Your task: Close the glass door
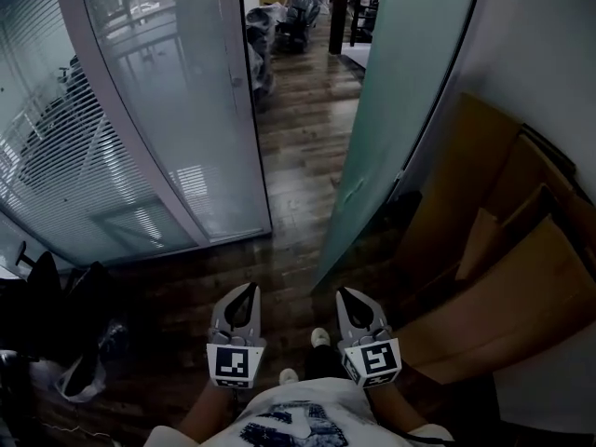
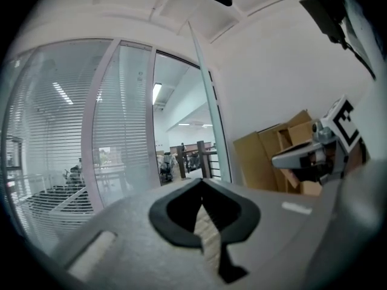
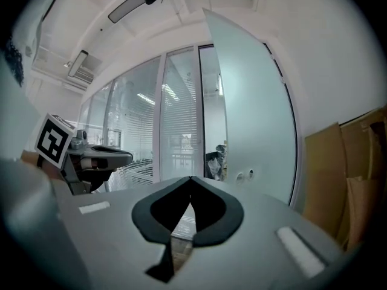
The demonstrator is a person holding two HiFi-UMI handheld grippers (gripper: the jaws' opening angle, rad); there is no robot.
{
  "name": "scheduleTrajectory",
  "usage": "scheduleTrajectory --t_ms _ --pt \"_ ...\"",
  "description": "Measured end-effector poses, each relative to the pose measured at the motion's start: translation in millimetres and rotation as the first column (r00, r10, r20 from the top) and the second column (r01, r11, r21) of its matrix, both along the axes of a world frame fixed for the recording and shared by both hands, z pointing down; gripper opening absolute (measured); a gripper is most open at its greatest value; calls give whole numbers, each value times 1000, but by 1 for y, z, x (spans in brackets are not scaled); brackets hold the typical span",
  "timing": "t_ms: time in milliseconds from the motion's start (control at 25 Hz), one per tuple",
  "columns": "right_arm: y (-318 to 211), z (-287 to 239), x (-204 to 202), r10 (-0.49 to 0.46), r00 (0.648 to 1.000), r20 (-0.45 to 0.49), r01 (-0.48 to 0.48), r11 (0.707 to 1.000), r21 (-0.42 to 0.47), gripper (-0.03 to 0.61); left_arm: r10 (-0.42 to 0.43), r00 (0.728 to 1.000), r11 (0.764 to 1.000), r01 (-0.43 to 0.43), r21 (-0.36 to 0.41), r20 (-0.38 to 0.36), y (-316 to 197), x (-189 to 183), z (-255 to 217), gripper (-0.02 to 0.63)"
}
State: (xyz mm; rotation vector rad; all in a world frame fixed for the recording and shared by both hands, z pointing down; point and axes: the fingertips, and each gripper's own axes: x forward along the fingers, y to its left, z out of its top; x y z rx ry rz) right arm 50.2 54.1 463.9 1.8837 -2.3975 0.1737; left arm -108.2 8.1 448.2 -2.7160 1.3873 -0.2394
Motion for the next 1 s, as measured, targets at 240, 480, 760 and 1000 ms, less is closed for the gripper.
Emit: scheduleTrajectory --t_ms 240,480,760,1000 --pt "-56 0 34 -32 999 13 32 999 8 8 -32 999 999 32 -2 9 -51 27 -1 3" --pt "-100 5 69 -60 998 29 60 998 4 9 -56 998 998 56 -2 11 -87 58 -1 3" --pt "-138 25 93 -129 990 59 133 989 -66 203 -77 997 997 77 -14 25 -115 82 4 3" --pt "-165 44 118 -108 994 -1 108 993 -52 241 -95 995 995 96 -29 35 -129 90 9 3"
